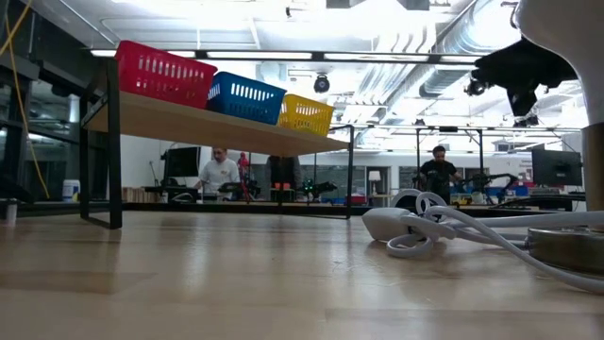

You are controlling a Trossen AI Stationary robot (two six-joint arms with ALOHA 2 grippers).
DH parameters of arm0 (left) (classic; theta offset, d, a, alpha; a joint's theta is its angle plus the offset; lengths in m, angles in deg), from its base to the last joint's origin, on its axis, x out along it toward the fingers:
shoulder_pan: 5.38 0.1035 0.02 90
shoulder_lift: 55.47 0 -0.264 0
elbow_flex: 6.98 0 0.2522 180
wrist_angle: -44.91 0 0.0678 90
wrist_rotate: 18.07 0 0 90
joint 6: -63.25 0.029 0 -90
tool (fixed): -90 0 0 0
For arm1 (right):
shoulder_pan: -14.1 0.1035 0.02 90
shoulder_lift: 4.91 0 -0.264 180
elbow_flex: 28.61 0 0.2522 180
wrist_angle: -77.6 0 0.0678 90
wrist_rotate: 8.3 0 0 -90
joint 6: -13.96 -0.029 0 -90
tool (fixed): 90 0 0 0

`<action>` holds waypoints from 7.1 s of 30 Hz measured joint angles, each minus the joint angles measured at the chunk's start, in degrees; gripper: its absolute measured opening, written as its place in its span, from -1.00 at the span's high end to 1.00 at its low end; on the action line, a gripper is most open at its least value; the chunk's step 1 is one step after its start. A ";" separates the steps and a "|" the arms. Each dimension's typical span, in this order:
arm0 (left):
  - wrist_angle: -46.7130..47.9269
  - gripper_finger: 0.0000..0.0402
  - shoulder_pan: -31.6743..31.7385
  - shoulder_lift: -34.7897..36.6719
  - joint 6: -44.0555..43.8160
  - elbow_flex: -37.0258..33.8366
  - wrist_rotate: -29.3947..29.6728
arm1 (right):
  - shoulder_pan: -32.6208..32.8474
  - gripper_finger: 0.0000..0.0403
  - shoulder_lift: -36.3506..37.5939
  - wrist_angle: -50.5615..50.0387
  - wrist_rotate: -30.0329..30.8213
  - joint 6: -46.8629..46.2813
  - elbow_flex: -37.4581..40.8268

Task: Pick & Place Office Desk Supplies
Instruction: Return to Home Position

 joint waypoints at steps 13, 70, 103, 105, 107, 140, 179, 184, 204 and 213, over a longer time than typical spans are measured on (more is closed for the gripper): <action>-0.02 0.61 0.00 0.00 0.00 0.00 0.00 | 0.00 0.65 -0.06 13.12 -3.33 -0.38 9.69; -0.02 0.61 0.01 0.00 0.01 0.00 0.00 | -0.04 0.65 -0.31 12.74 -0.44 1.09 10.71; -21.38 0.61 -7.90 -0.81 4.67 -28.96 5.11 | -0.04 0.65 -0.33 12.79 -0.47 1.10 10.71; -24.17 0.61 -7.86 -0.81 3.58 -32.02 5.11 | -0.04 0.65 -0.33 12.79 -0.47 1.11 10.71; -26.56 0.61 -7.86 -0.81 2.08 -34.64 5.10 | -0.04 0.65 -0.33 12.79 -0.47 1.11 10.71; -42.22 0.61 -8.21 -0.72 5.59 -51.47 -6.78 | -0.04 0.65 -0.33 12.79 -0.49 1.11 10.71; -63.75 0.61 -11.44 29.86 15.79 -86.14 -10.97 | -0.05 0.65 -0.32 12.82 -0.51 1.11 10.71; -64.12 0.61 -12.03 29.75 17.14 -86.14 -11.47 | -0.07 0.65 -0.31 12.82 -0.49 1.11 10.71; -59.72 0.61 -8.16 22.86 17.85 -77.14 -17.49 | -0.05 0.65 -0.33 12.81 -0.48 1.10 10.71; -59.04 0.61 -8.21 22.86 17.91 -76.76 -16.87 | -0.06 0.65 -0.32 12.81 -0.49 1.11 10.71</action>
